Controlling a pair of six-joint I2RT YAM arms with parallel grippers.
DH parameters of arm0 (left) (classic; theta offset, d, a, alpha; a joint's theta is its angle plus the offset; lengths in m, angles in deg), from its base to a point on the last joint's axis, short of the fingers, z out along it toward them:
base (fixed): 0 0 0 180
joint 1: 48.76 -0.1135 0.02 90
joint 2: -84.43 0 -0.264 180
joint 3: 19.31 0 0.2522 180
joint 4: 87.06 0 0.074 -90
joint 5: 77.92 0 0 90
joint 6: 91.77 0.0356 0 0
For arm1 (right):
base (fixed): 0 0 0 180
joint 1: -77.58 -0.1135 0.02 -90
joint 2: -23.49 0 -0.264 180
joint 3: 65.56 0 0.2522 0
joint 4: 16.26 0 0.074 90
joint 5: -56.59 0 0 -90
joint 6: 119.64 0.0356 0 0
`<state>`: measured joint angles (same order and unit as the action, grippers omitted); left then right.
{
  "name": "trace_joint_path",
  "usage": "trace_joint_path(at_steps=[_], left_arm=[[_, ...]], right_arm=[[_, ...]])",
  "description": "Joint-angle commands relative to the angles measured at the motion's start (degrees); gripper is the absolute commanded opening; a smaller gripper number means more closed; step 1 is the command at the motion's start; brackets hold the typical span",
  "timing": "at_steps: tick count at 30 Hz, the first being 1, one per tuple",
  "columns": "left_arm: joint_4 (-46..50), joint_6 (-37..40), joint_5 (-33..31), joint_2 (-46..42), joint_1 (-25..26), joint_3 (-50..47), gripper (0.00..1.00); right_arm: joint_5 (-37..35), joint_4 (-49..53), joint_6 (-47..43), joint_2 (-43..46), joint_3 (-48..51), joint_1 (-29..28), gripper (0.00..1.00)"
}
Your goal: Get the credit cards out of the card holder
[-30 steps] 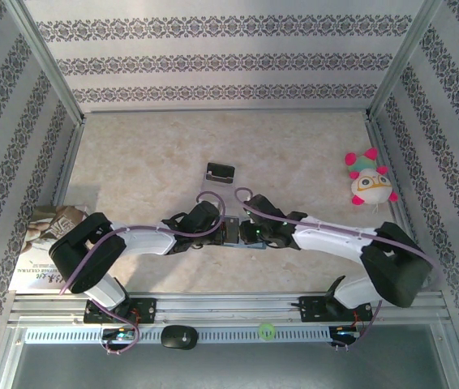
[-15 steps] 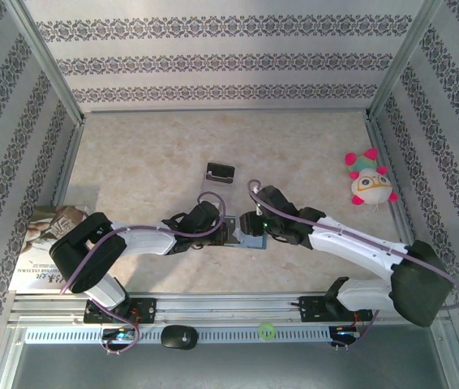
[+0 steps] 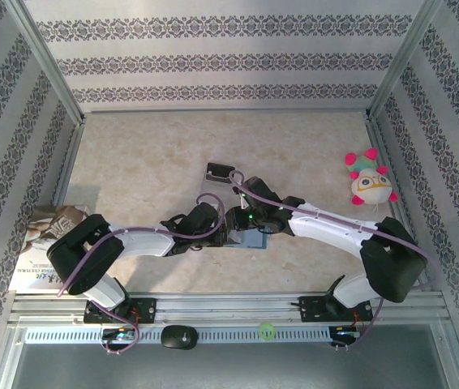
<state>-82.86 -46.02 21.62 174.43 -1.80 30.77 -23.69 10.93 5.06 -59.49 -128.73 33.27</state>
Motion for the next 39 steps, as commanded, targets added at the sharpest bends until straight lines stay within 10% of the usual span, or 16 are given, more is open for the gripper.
trace_joint_path(at_steps=[1,30,39], left_arm=[[4.3,2.2,0.7,-2.0,1.0,0.1,0.0],[4.0,3.5,14.8,12.4,4.9,17.5,0.0],[0.5,1.2,9.3,2.1,2.7,7.6,0.0]], right_arm=[[-3.3,-0.5,1.8,5.5,3.5,2.4,0.3],[-4.4,2.8,2.4,19.6,15.7,8.4,0.34],[3.8,-3.0,1.6,8.6,10.8,5.6,0.15]])
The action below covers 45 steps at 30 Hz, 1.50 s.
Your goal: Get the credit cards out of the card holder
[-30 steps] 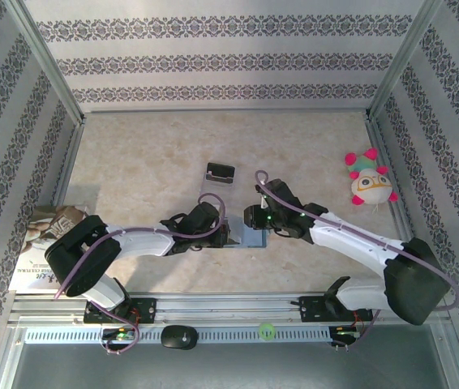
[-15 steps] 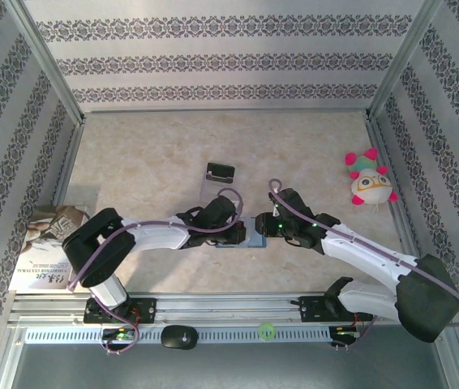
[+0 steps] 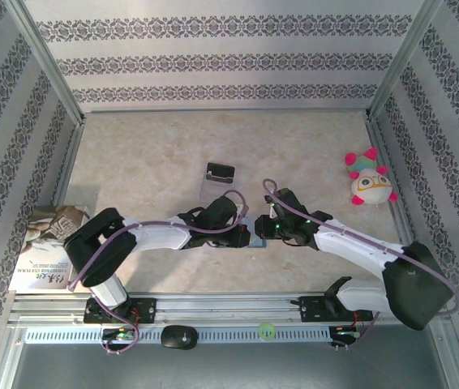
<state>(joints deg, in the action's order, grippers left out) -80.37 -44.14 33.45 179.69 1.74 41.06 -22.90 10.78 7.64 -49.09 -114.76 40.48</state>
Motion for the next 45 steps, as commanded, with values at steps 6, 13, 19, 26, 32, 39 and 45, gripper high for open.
trace_joint_path(at_steps=[6,13,19,26,32,39,45], left_arm=[[-0.6,-0.2,-6.5,-8.0,-2.0,-6.6,0.0],[-2.3,0.7,-8.2,-7.4,-4.4,-8.2,0.0],[-2.2,1.1,-9.7,-6.2,-6.4,-9.3,0.0],[-3.6,0.5,-8.5,-5.9,-7.7,-11.0,0.0],[-3.6,1.6,-8.2,-11.3,-7.7,-11.3,0.14],[-5.2,2.2,-5.7,-6.6,-6.2,-7.3,0.23],[-5.1,2.0,-6.1,-1.4,-6.0,-6.5,0.25]], right_arm=[[3.1,-2.9,-2.1,-4.5,-6.1,-4.4,0.13],[-0.8,-0.1,-0.8,-8.8,-4.5,-4.1,0.1],[-7.2,2.5,0.8,-12.0,-0.8,-3.4,0.08],[-9.8,4.3,0.9,-9.7,-3.1,-4.3,0.12],[-12.0,6.8,-2.8,-3.7,-8.2,-8.3,0.24],[0.6,3.1,-5.3,-11.5,-12.9,-5.1,0.24],[-1.4,3.9,-7.7,-15.3,-14.3,-4.8,0.28]])
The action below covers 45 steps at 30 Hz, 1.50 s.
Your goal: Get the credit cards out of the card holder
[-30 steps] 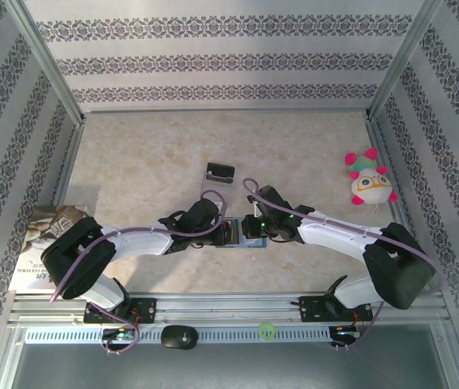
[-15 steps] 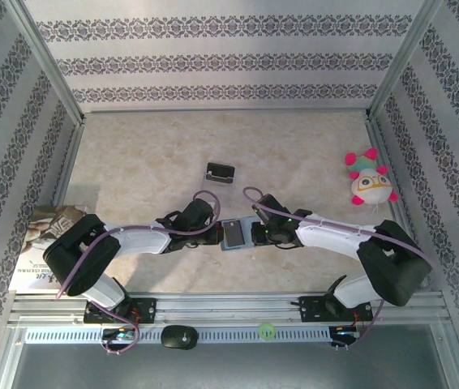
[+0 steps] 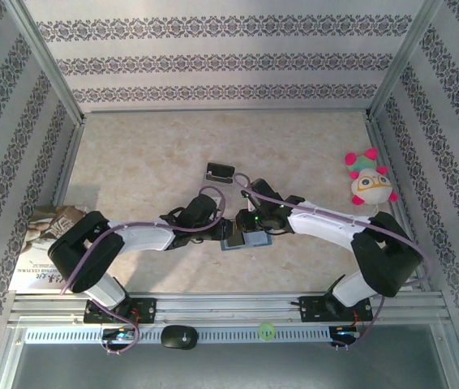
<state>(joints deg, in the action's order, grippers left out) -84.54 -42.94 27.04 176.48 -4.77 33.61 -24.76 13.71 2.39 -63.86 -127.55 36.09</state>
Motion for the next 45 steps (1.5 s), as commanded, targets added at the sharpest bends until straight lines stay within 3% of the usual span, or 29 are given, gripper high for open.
trace_joint_path(at_steps=[1,5,11,24,36,45], left_arm=[[-0.2,1.0,-0.1,2.5,0.5,1.3,0.24],[0.7,1.8,-0.7,3.7,-0.2,0.9,0.22],[1.2,2.4,-1.0,3.2,-0.7,0.4,0.22],[0.8,2.3,-0.6,3.2,-1.0,-0.1,0.21],[1.5,2.8,-1.3,2.6,-1.0,-0.7,0.21],[1.7,3.0,-1.5,2.5,-1.2,-0.9,0.21]], right_arm=[[-1.4,1.4,-3.1,-0.4,-1.5,-0.7,0.29],[-10.3,3.2,-6.9,0.7,-1.4,-2.4,0.42],[-17.2,4.8,-10.7,-1.5,-2.6,-3.9,0.48],[-13.9,1.4,-10.3,-5.6,-0.7,-5.0,0.49],[-21.7,4.3,-6.2,-6.6,1.8,-4.2,0.47],[-23.1,5.3,-5.6,-5.2,1.0,-3.9,0.48]])
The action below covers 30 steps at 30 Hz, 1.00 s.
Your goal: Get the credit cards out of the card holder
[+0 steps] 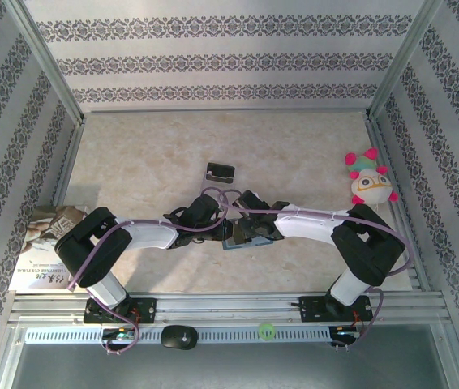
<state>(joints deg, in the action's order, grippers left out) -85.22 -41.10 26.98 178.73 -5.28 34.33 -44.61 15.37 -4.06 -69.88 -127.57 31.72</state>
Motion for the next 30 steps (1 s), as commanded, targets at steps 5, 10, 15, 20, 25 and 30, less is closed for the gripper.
trace_joint_path(at_steps=[5,10,15,20,25,30], left_arm=[[2.8,1.6,-1.5,-0.1,-0.7,-1.3,0.21],[3.1,2.0,-2.0,-0.1,-1.2,-1.1,0.21],[3.4,2.4,-2.0,-0.2,-1.6,-1.2,0.19],[4.5,3.3,-2.5,-0.4,-1.8,-1.0,0.18],[4.6,3.5,-2.2,-0.1,-2.0,-0.8,0.17],[4.3,3.5,-2.2,0.0,-2.2,-1.3,0.16]], right_arm=[[-3.0,3.4,0.4,7.3,1.2,0.0,0.49],[8.4,0.3,0.1,13.8,2.5,1.7,0.42],[21.0,-0.1,1.7,8.3,1.0,4.8,0.35],[24.5,-3.4,4.0,5.8,2.9,7.6,0.35],[26.9,-4.9,4.3,3.8,3.3,8.6,0.32],[27.3,-5.9,5.0,2.2,3.6,9.5,0.3]])
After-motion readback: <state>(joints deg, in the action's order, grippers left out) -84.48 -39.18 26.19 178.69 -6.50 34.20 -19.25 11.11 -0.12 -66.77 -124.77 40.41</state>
